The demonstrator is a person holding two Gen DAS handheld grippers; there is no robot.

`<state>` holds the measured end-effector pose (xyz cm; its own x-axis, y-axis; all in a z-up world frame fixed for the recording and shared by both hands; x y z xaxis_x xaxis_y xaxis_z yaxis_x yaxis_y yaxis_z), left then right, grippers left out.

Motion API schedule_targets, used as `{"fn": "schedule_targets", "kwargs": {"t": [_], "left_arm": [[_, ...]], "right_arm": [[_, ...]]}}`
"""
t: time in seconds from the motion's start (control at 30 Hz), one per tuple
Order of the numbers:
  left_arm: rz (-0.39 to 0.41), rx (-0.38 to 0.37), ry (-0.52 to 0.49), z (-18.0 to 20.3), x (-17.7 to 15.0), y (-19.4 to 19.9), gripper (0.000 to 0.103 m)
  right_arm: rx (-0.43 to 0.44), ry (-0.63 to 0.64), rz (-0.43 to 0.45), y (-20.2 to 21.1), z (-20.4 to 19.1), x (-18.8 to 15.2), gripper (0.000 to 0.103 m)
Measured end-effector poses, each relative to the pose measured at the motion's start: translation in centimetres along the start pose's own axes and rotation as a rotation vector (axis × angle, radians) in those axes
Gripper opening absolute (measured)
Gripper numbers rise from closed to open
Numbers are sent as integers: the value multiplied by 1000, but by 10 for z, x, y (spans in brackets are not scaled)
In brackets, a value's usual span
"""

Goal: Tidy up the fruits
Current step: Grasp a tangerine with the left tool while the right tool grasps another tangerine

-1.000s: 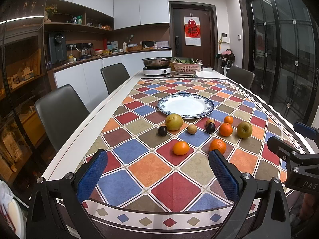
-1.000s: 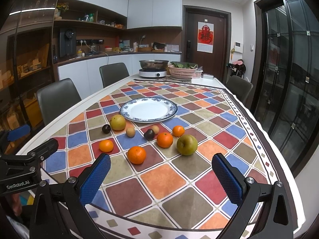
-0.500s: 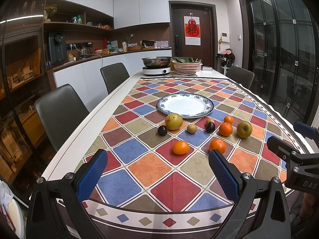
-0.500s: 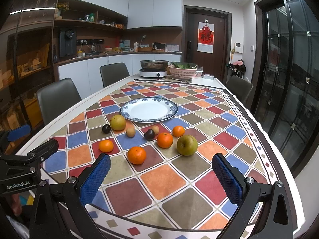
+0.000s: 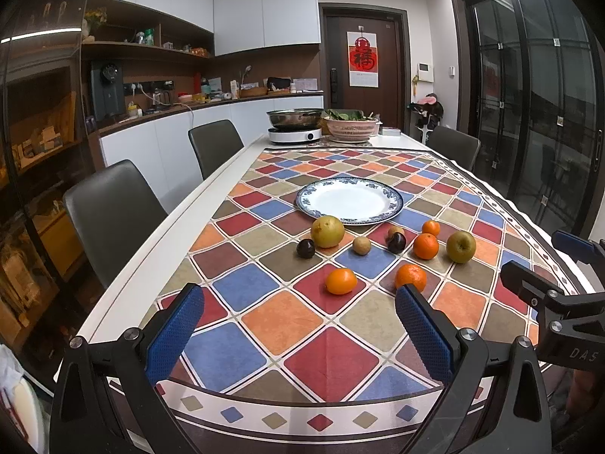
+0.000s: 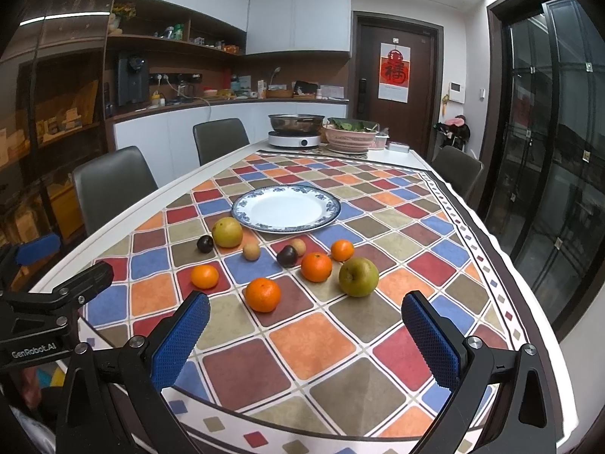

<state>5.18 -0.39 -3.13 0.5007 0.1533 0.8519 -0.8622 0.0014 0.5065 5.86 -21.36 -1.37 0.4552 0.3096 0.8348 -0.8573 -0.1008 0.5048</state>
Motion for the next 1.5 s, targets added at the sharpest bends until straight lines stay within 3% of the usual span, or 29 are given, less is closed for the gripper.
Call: {"fn": "schedule_targets", "kwargs": {"t": [0.47, 0.73, 0.87, 1.1, 1.23, 1.33, 1.5], "left_arm": [[-93, -52, -49, 4, 0, -28, 89], [-265, -151, -81, 12, -8, -66, 76], [-326, -183, -91, 15, -7, -83, 75], [-362, -186, -280, 29, -6, -109, 73], [-438, -255, -254, 30, -17, -127, 63], [-461, -268, -251, 32, -22, -139, 54], [-472, -275, -259, 37, -24, -153, 49]], "right_arm": [[96, 119, -63, -37, -20, -2, 102], [171, 177, -129, -72, -37, -10, 102], [194, 176, -184, -92, -38, -11, 97], [240, 193, -232, -114, -43, -10, 92], [264, 225, -271, -126, -48, -14, 87], [269, 230, -291, -136, -47, -15, 81], [295, 235, -329, -148, -49, -19, 71]]}}
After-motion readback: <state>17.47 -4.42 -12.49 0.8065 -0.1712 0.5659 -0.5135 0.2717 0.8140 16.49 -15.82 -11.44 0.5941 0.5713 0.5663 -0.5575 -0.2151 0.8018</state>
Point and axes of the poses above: each gripper's, at about its wrist camera, not at the fingertips, and y roughly against the way its jaws point, z to its right, x to its top, the point moved 7 cm from there along -y, roughly the way its jaws point, and after that the axes turned 12 degrees about y, right-handed, at the moved point
